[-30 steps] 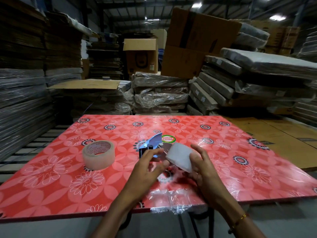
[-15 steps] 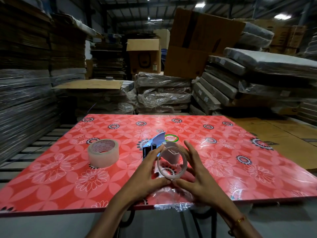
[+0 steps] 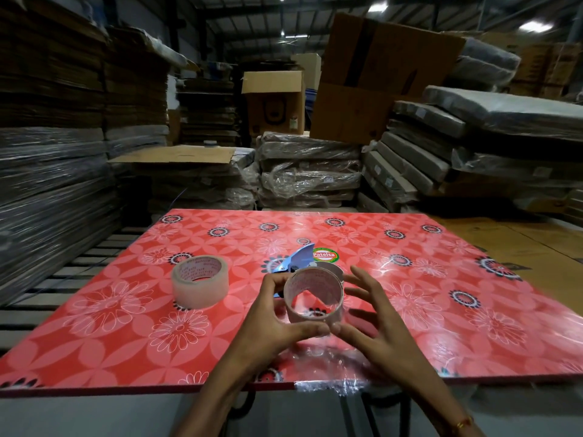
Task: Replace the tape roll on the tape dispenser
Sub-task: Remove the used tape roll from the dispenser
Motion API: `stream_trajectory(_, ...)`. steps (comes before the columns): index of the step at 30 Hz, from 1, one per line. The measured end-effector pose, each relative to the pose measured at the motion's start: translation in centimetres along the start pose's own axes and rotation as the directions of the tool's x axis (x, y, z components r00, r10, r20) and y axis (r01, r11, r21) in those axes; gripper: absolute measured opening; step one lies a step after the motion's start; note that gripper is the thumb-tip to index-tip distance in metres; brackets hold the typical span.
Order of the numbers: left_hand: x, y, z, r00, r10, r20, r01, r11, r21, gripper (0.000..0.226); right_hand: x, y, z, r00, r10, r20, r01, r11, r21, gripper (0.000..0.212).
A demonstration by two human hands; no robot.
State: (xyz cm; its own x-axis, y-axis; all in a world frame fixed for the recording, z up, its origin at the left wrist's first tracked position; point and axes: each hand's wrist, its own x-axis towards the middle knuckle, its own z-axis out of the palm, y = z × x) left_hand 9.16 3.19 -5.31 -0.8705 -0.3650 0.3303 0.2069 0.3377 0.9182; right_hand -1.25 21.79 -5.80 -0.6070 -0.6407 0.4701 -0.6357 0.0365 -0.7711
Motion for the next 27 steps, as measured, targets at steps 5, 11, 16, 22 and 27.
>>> stream_trajectory(5, -0.1, 0.2, 0.0, 1.0, -0.017, 0.01, 0.018, 1.0, -0.011, 0.081, -0.1, 0.0, 0.2, 0.998, 0.028, 0.064, -0.026, 0.999, -0.028, 0.088)
stream_trajectory(11, -0.1, 0.1, 0.0, 0.994, -0.032, 0.107, 0.034, 0.999, -0.024, 0.079, 0.0, 0.2, -0.1, 0.992, 0.048, 0.113, -0.046, 0.999, -0.023, 0.086)
stream_trajectory(16, -0.1, 0.3, -0.1, 0.98, -0.014, 0.199, 0.003, 0.998, 0.056, 0.083, -0.2, 0.1, -0.2, 0.997, 0.01, 0.077, -0.004, 0.997, -0.077, 0.09)
stream_trajectory(22, 0.1, 0.1, 0.1, 0.995, -0.001, 0.095, 0.003, 1.0, -0.019, 0.064, 0.1, 0.3, -0.4, 0.997, 0.07, -0.013, -0.07, 0.997, -0.043, 0.086)
stream_trajectory(27, 0.5, -0.7, 0.0, 0.994, -0.096, -0.059, 0.091, 0.991, -0.095, 0.015, -0.2, 0.8, -3.0, 0.98, 0.15, -0.129, -0.172, 0.968, -0.182, 0.094)
